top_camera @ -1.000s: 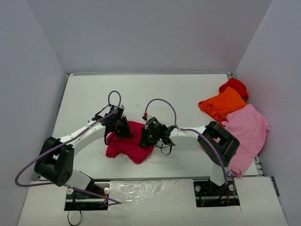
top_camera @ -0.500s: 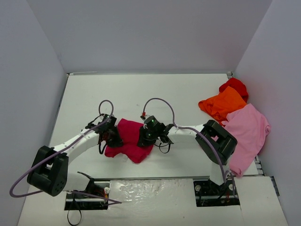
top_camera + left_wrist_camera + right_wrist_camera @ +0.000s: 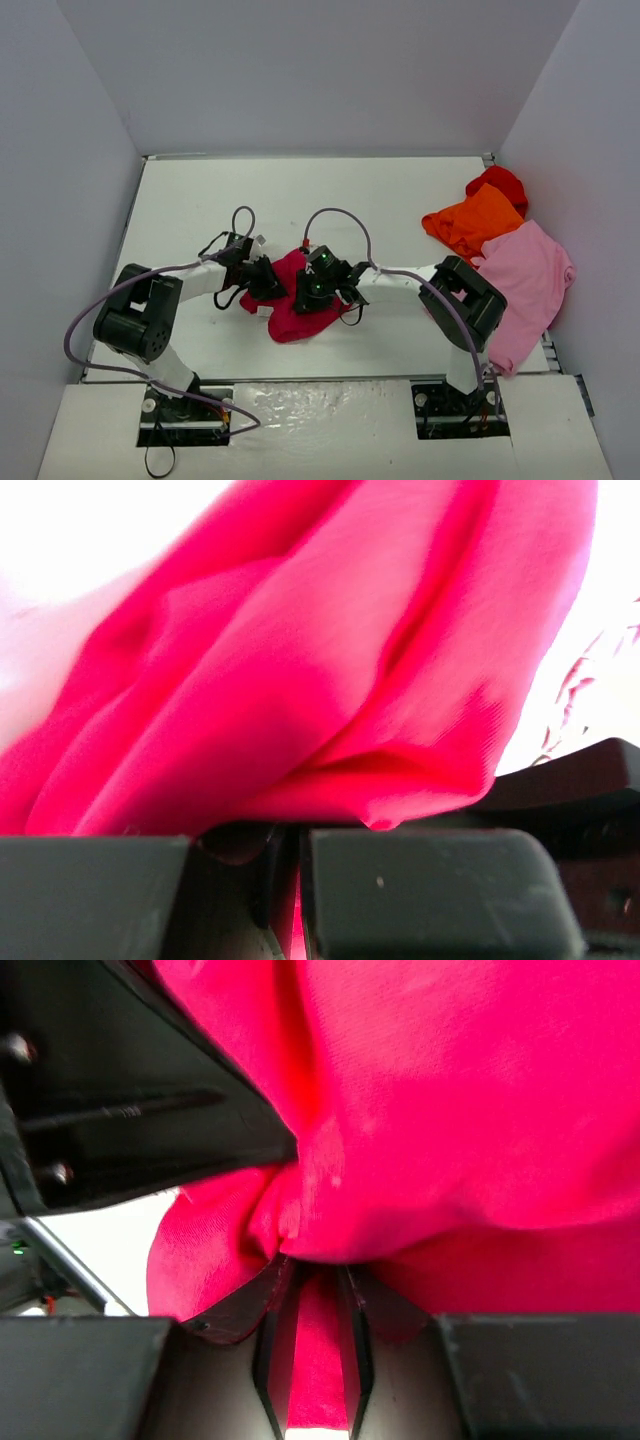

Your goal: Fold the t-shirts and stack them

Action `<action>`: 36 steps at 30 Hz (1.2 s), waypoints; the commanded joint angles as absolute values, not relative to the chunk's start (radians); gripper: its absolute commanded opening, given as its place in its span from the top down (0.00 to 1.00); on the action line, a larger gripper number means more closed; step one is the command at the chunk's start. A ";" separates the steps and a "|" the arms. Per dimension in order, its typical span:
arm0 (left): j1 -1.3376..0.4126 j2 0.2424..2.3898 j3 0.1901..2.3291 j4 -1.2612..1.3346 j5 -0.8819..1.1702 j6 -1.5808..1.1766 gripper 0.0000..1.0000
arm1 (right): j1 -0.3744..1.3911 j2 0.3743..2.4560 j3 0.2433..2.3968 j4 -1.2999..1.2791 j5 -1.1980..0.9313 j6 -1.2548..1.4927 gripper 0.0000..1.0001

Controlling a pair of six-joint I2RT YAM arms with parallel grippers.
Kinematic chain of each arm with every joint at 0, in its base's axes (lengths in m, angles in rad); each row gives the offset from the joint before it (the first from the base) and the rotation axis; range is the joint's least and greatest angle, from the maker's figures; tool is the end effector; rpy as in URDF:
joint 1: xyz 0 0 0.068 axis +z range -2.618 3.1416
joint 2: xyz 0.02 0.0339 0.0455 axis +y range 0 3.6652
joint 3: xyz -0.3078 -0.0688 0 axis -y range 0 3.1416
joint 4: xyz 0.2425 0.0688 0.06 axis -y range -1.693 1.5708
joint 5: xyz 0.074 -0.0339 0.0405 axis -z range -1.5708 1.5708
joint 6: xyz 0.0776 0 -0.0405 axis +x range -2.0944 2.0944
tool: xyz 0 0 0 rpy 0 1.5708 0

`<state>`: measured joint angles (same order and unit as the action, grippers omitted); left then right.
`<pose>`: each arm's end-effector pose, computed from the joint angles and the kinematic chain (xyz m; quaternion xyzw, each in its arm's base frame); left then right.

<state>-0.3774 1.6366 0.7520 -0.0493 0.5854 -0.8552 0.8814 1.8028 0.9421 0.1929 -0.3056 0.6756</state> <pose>0.2843 -0.1588 0.1595 -0.1274 0.9049 -0.3969 0.0862 0.2431 0.3317 0.1766 -0.1574 0.8778 0.4003 0.2108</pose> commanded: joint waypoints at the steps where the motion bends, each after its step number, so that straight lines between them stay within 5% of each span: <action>1: -0.412 1.527 0.749 -0.231 0.324 -0.794 1.00 | 0.896 1.741 0.906 -0.025 -0.150 0.616 0.73; 10: -0.408 1.267 0.956 -0.632 0.032 -0.705 1.00 | 0.895 1.684 0.968 -0.057 -0.108 0.604 0.68; 22: -0.411 1.137 0.938 -0.628 0.063 -0.724 1.00 | 0.888 1.498 1.058 -0.092 -0.003 0.580 0.62; 26: -0.411 1.031 0.876 -0.484 0.131 -0.757 0.87 | 0.882 1.439 1.066 -0.081 0.049 0.583 0.61; 30: -0.412 0.832 0.795 -0.423 0.058 -0.830 0.45 | 0.880 1.356 1.067 -0.033 0.124 0.535 0.62; 36: -0.410 0.801 0.833 -0.528 0.013 -0.800 0.12 | 0.873 1.365 1.076 -0.015 0.090 0.521 0.64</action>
<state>-0.4109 0.7748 0.7703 -0.5243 0.0467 -0.8038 0.8816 1.3789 1.0395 -0.0718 0.0721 0.5448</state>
